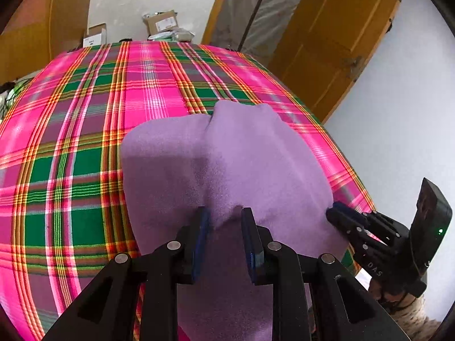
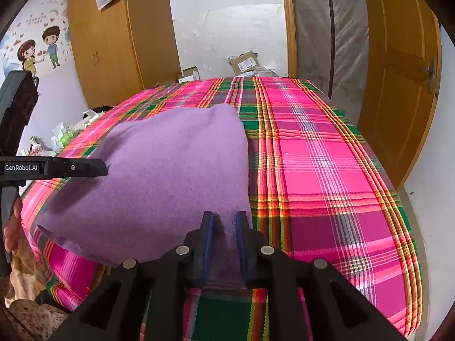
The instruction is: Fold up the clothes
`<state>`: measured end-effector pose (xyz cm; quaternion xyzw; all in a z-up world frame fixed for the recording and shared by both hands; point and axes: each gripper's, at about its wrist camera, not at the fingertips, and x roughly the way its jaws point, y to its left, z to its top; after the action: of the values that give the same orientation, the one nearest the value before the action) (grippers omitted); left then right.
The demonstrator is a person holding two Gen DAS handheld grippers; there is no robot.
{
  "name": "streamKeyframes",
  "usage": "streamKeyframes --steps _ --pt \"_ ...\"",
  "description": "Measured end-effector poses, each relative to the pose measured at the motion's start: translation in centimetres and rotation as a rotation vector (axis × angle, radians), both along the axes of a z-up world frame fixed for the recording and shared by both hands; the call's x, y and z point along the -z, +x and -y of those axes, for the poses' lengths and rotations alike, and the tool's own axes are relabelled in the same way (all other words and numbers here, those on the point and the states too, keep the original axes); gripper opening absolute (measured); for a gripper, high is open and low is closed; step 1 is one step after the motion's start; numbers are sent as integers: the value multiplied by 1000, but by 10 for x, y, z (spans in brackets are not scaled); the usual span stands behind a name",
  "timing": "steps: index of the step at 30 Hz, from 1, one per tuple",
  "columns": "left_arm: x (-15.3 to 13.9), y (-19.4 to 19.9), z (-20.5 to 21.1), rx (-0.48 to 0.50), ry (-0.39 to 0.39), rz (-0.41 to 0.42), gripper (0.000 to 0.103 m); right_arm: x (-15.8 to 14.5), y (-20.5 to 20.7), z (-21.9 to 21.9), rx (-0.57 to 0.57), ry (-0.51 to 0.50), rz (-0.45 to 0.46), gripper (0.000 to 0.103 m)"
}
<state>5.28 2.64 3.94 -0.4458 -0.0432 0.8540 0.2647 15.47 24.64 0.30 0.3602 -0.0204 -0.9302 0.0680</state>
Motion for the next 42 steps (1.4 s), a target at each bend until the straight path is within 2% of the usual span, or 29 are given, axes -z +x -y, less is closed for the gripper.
streamKeyframes --steps 7,11,17,23,27,42 --pt "1 4 0 -1 -14 -43 24 0 3 0 7 14 -2 18" --pt "-2 8 -2 -3 -39 -58 24 -15 7 3 15 16 -20 18" --pt "0 14 -1 -7 -48 -82 24 -3 6 15 -5 66 -5 19" --pt "0 14 1 -4 -44 -78 24 -8 5 12 -2 60 24 19" --pt "0 15 2 -4 -42 -77 24 -15 9 14 3 54 7 19" --pt "2 21 7 -1 -35 -85 24 -4 10 18 -6 63 11 20"
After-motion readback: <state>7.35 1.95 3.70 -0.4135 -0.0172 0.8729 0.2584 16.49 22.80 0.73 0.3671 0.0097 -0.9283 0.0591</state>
